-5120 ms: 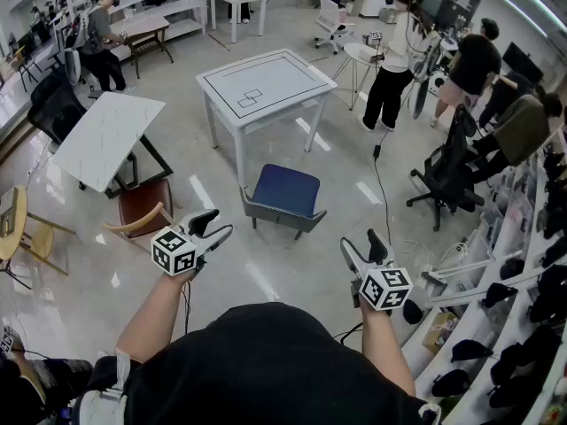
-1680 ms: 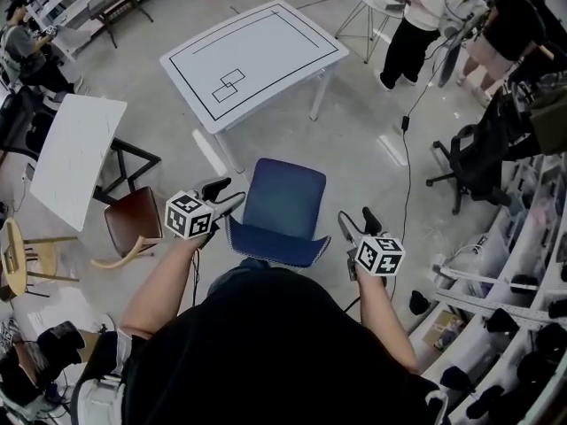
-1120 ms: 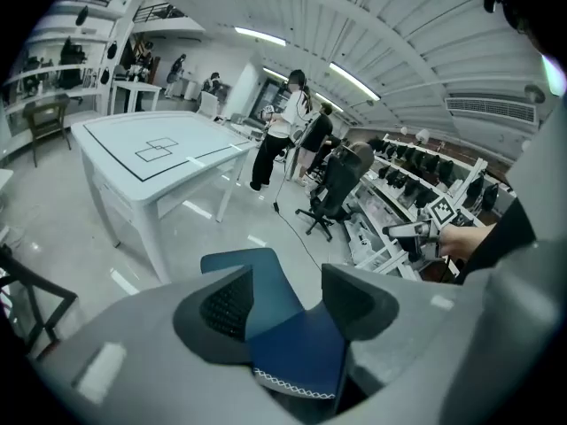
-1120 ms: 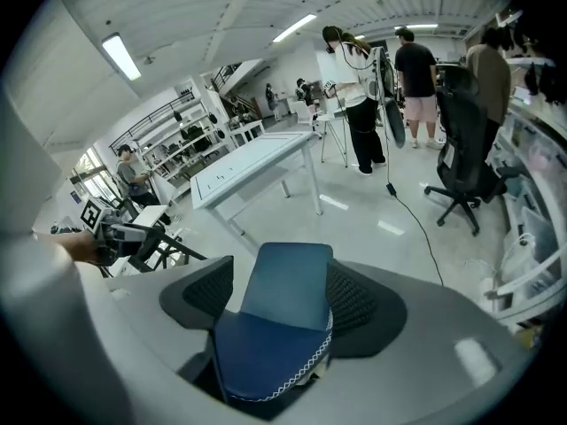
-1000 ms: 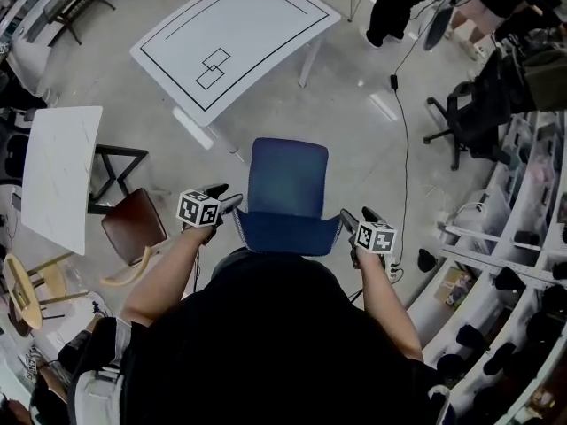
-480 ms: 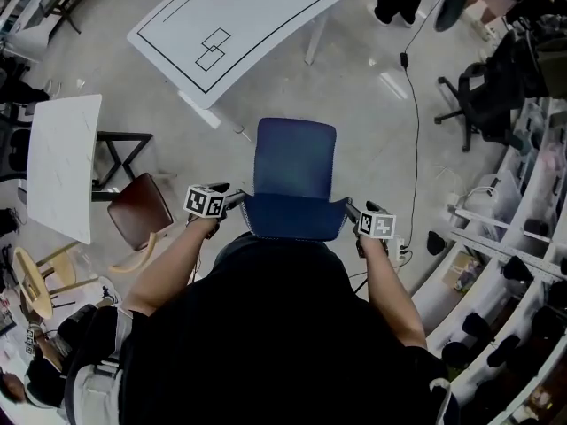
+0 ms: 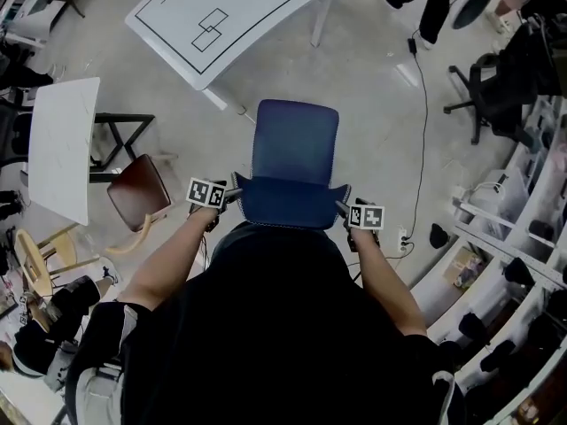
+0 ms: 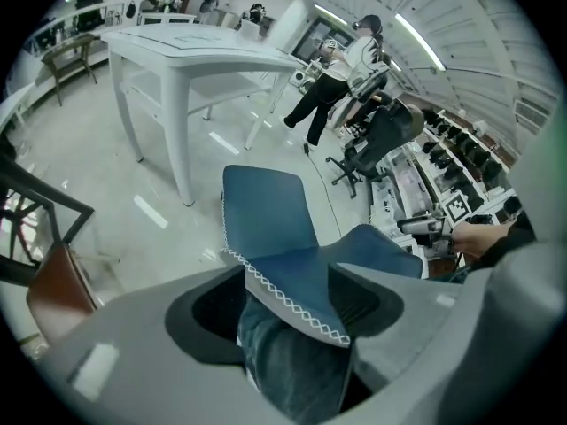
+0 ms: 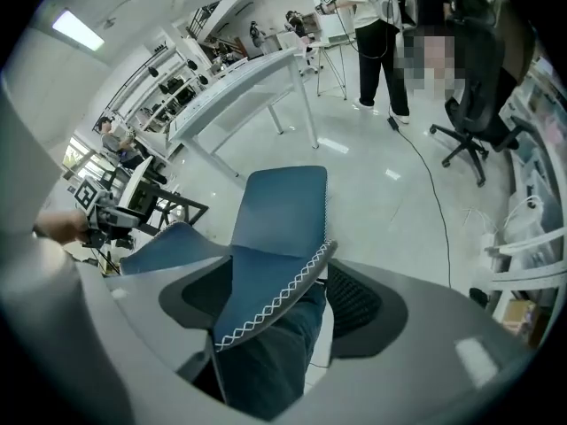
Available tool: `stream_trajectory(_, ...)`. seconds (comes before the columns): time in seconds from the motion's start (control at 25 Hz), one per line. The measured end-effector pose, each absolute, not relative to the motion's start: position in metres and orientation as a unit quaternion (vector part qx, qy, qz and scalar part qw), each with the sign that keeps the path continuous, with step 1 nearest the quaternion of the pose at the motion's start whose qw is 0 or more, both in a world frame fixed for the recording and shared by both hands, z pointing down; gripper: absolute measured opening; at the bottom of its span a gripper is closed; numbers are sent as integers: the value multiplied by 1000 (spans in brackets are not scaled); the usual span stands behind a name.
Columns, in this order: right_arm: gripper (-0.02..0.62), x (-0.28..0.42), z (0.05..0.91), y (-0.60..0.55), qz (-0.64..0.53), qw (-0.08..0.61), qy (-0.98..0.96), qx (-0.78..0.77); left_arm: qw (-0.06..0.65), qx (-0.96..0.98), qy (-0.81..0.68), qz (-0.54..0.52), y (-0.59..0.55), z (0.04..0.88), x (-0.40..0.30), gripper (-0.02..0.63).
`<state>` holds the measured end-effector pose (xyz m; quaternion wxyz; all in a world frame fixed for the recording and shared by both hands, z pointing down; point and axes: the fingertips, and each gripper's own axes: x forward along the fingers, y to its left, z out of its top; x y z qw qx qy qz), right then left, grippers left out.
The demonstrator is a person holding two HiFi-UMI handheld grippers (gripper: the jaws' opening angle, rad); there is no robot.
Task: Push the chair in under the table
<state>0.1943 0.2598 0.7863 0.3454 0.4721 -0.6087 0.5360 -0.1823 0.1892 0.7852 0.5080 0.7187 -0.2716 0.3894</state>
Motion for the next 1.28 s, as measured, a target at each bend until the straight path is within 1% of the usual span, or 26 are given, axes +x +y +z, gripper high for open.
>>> stream_trajectory(0.36,365,187,817,278,589,323,-586,452,571,664,-286,389,227,821,-186,428)
stream_trajectory(0.72,370,173,836,278,632,290,-564,446,633,627,-302,339,231,842,-178,439)
stream_trajectory(1.0,379,181,859,287,662,291,-523,451,660,608,-300,325,232,859,-163,439)
stream_trajectory(1.28,379,172,875,285,682,282,-511,441,668,601,-287,332,234,872,-155,439)
